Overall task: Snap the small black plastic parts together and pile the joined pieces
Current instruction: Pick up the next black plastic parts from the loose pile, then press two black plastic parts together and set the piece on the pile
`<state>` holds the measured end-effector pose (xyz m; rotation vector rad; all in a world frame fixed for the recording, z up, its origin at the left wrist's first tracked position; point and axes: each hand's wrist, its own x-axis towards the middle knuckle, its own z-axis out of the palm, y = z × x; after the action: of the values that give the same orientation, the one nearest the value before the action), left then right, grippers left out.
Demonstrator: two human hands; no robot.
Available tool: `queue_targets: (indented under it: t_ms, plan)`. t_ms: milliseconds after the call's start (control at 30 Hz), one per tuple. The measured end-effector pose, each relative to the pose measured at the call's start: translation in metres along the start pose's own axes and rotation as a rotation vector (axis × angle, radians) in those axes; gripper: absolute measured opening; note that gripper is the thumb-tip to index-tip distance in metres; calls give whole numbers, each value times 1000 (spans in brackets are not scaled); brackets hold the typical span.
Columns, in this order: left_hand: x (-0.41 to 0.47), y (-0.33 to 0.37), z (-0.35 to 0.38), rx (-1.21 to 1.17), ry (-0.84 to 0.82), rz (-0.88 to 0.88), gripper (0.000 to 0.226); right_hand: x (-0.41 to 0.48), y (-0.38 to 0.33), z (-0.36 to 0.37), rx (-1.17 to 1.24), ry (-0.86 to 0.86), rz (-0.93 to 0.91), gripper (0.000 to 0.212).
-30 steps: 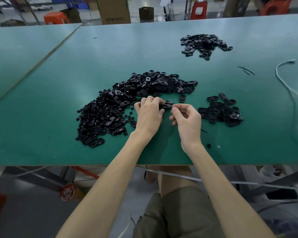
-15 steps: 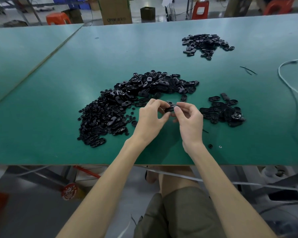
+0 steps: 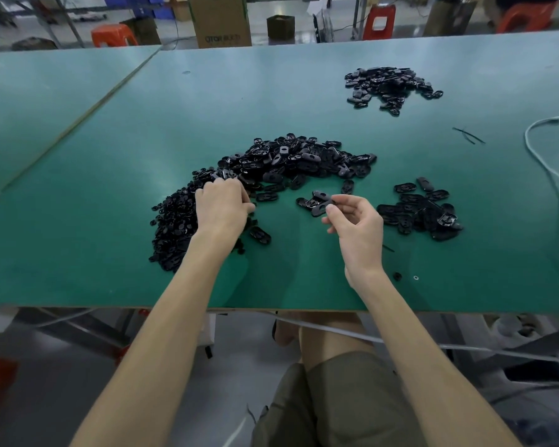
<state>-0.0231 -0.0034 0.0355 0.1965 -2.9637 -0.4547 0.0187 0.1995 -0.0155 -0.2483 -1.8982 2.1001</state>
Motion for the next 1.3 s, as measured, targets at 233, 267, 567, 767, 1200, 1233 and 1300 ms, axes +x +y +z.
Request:
queue_targets:
  t_ms: [233, 267, 567, 767, 1200, 1233, 1300]
  plan:
    - [4, 4, 9, -5, -81, 4, 9, -1, -1, -1, -13, -13, -3, 13]
    - [3, 5, 9, -20, -61, 25, 10, -1, -2, -1, -12, -12, -2, 13]
    - [-28, 59, 30, -954, -66, 248, 7, -2, -2, 0, 24, 29, -18, 18]
    - [-35, 72, 60, -938, -38, 163, 15, 0, -1, -1, 10, 35, -19, 17]
    - [-39, 67, 59, -968, 26, 201, 7, 1, -1, -1, 51, 34, -34, 20]
    - [-39, 67, 60, -967, 19, 201, 6, 1, -1, -1, 52, 32, -33, 20]
    - [-39, 66, 60, -979, 7, 197, 4, 1, -1, -1, 51, 28, -33, 20]
